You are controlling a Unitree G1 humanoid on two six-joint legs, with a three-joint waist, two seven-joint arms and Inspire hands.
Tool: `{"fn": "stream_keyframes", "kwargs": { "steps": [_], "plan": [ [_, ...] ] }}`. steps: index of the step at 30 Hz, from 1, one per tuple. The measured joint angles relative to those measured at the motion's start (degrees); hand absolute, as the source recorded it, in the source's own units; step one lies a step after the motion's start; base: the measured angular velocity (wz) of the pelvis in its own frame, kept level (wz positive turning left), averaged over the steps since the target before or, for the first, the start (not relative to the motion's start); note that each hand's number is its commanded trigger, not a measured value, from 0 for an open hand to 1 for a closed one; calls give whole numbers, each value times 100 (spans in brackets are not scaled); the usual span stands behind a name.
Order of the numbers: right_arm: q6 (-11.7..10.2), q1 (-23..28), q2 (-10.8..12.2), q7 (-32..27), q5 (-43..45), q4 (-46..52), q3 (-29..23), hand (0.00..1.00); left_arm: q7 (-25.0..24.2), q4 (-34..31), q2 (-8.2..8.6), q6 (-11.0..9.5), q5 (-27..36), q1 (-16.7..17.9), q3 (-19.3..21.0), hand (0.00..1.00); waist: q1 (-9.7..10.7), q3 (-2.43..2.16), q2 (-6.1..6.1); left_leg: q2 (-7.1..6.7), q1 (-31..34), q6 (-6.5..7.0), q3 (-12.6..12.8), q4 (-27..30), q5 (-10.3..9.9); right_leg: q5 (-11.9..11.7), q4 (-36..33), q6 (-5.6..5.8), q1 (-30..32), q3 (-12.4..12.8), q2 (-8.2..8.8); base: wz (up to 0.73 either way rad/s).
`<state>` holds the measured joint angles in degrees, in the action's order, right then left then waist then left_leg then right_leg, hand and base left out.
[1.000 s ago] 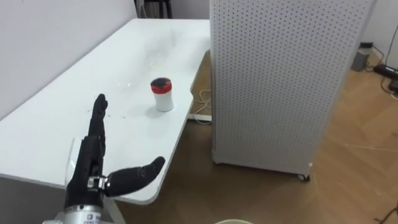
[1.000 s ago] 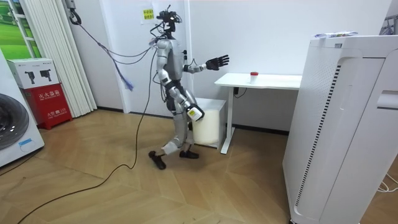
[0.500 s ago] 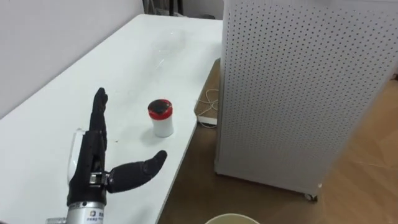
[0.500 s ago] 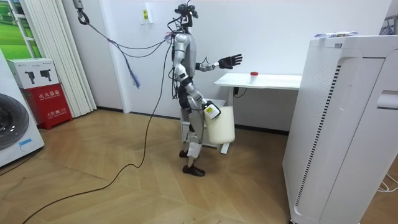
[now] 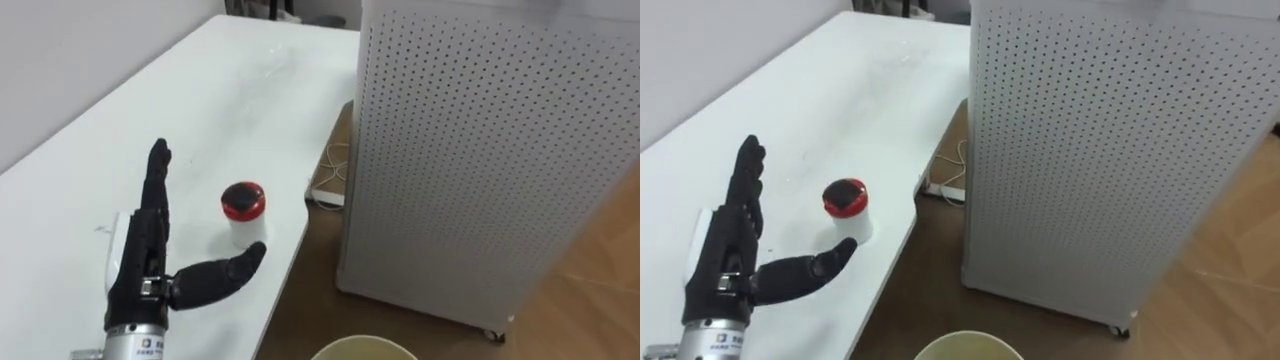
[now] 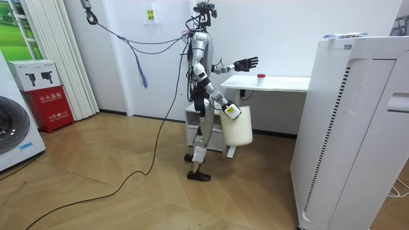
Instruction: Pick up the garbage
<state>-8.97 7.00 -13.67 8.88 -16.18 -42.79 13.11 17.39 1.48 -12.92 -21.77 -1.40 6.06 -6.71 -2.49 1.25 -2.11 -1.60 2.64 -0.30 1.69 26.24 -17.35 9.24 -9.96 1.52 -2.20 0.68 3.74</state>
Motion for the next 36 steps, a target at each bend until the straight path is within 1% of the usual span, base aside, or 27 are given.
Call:
{"fn": "stream_keyframes", "kwargs": {
  "steps": [1,2,3,4,5,6,7,8,9,10,11,12,13,17,19,21,22,27,32,36],
  "plan": [
    [0,6,-5,-11,-30,-50,-50,100,8,-20,7,0,4,-66,-162,0,46,-26,0,143,357,-87,-54,-501,125,4,-7,38,66,200,22,73],
    [19,-12,20,-11,-9,-154,-131,100,36,-27,35,6,-48,-55,-289,0,-23,-53,-23,203,474,229,163,-643,374,96,-127,181,285,224,72,43],
    [28,6,39,9,113,-154,-122,100,119,-23,29,29,-47,43,-298,0,-148,-47,-13,205,449,283,347,-689,411,88,-158,207,341,18,101,-7],
    [28,16,47,22,169,-135,-104,100,158,-5,5,57,-42,85,-294,0,-185,-43,-5,198,416,285,374,-688,411,86,-155,207,330,-105,103,-42],
    [28,40,47,70,280,-66,-98,100,215,45,-32,130,-35,113,-283,0,-275,-33,27,185,322,285,343,-703,411,51,-116,193,321,-287,76,-49],
    [31,77,45,113,369,42,-82,100,212,90,-52,180,-35,117,-239,0,-300,-35,59,162,215,282,175,-778,409,-73,67,176,309,-385,27,-49],
    [30,117,43,132,396,100,-82,100,212,142,-62,180,-35,111,-192,0,-284,-41,83,151,155,281,106,-832,409,-105,105,171,276,-449,17,-35],
    [30,141,33,173,435,133,-82,100,185,293,-62,181,-36,108,-139,0,-224,-75,151,142,40,280,71,-970,410,-145,146,162,149,-474,13,-15],
    [31,151,13,195,454,130,-83,100,162,459,-44,181,-37,102,-140,0,-130,-83,218,133,-97,268,71,-1129,424,-144,144,162,95,-474,8,-11],
    [31,152,12,200,455,118,-83,100,164,529,-29,181,-36,110,-140,0,-86,-91,233,122,-158,263,72,-1215,458,-143,143,162,78,-469,13,-8],
    [31,158,12,211,458,116,-83,100,170,642,-15,181,-33,105,-145,0,-27,-93,237,105,-249,258,89,-1357,520,-143,142,162,67,-463,20,-7],
    [31,156,12,242,458,116,-82,100,187,717,-18,181,-23,99,-145,0,49,-88,227,90,-285,250,89,-1421,536,-143,140,161,64,-482,12,-5],
    [31,159,11,252,458,116,-82,100,199,756,-19,181,-13,100,-145,0,69,-84,218,90,-302,248,90,-1446,549,-143,135,161,62,-496,11,0],
    [31,161,-23,201,456,117,-91,100,213,990,-19,180,321,95,-169,0,93,-67,124,96,-342,244,126,-1468,556,-143,120,156,61,-535,0,-6],
    [31,157,-26,189,456,118,-91,100,221,1098,-21,180,381,76,-168,0,89,-67,83,95,-343,244,127,-1463,556,-147,111,151,61,-535,0,0],
    [31,150,-23,192,456,125,-89,100,231,1127,-30,180,440,77,-167,0,81,-38,34,94,-340,244,125,-1462,554,-152,107,143,64,-539,-1,0],
    [31,150,-23,194,456,125,-89,100,232,1128,-30,180,454,77,-167,0,74,-34,28,94,-339,244,124,-1462,554,-153,106,142,65,-540,-2,0],
    [31,139,-15,198,458,134,-87,100,246,1182,-26,180,595,75,-165,0,62,-29,50,96,-323,245,141,-1472,552,-153,79,141,107,-544,-6,0],
    [31,138,-15,211,458,153,-87,100,245,1200,-23,181,636,31,-170,0,67,-35,86,96,-327,245,150,-1483,552,-153,88,141,121,-539,-5,-1],
    [31,142,-18,204,458,300,-77,100,232,1201,-18,182,713,19,-271,0,78,-42,127,98,-315,245,194,-1487,552,-153,83,141,160,-531,-5,-6]
  ]
}}
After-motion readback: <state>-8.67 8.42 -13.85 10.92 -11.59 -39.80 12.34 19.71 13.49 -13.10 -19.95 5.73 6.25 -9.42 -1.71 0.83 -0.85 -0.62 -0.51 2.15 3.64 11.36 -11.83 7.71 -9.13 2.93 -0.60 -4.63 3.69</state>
